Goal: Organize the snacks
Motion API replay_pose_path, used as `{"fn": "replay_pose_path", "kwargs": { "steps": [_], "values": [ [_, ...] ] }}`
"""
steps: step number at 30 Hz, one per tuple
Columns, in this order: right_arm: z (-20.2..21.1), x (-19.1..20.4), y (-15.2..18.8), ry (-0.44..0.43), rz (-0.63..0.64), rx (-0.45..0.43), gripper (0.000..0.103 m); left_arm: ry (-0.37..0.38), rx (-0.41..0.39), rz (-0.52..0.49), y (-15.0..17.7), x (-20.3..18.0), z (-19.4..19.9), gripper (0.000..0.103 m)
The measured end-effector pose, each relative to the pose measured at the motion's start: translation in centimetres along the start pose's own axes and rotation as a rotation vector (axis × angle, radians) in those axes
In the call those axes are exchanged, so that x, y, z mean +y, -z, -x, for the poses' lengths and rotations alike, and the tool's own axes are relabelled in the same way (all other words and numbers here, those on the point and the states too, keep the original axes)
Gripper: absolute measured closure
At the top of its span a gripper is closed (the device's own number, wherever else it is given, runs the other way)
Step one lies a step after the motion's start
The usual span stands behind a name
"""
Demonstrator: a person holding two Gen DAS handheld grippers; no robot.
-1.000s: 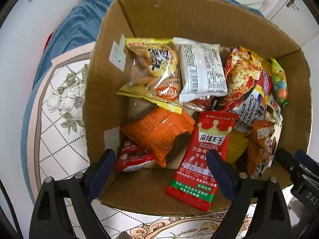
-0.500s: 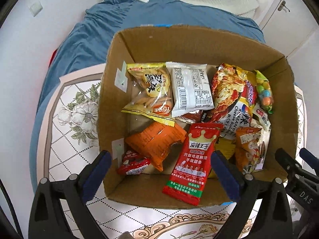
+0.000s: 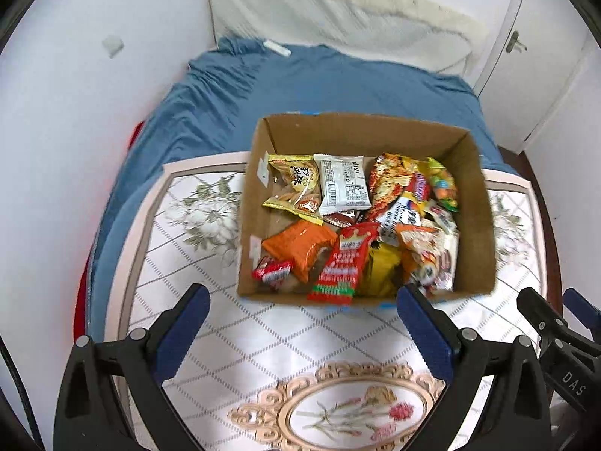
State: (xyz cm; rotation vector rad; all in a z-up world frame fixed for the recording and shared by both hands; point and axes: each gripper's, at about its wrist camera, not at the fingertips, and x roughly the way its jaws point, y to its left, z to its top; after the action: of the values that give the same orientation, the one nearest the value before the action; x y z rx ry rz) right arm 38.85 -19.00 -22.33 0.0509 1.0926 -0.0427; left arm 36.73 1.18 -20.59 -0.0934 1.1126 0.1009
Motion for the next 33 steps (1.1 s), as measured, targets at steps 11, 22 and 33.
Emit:
{"fn": "replay_pose_path", "kwargs": {
  "steps": [11, 22, 33],
  "values": [
    [12.9, -1.7, 6.8, -0.036, -0.029, -0.113, 0.005, -0.008, -0.113, -0.019, 6.1, 0.6, 11.6, 0.001],
    [25.7, -2.4, 12.9, -0.035, -0.001, -0.221, 0.005, -0.009, -0.218, -0.034, 10.9, 1.4, 21.7, 0.001],
    [33.0, -1.8, 16.8, -0.058, 0.028, -0.252, 0.005, 0.012, -0.257, -0.047, 13.8, 1.6, 27.0, 0.001]
  ]
}}
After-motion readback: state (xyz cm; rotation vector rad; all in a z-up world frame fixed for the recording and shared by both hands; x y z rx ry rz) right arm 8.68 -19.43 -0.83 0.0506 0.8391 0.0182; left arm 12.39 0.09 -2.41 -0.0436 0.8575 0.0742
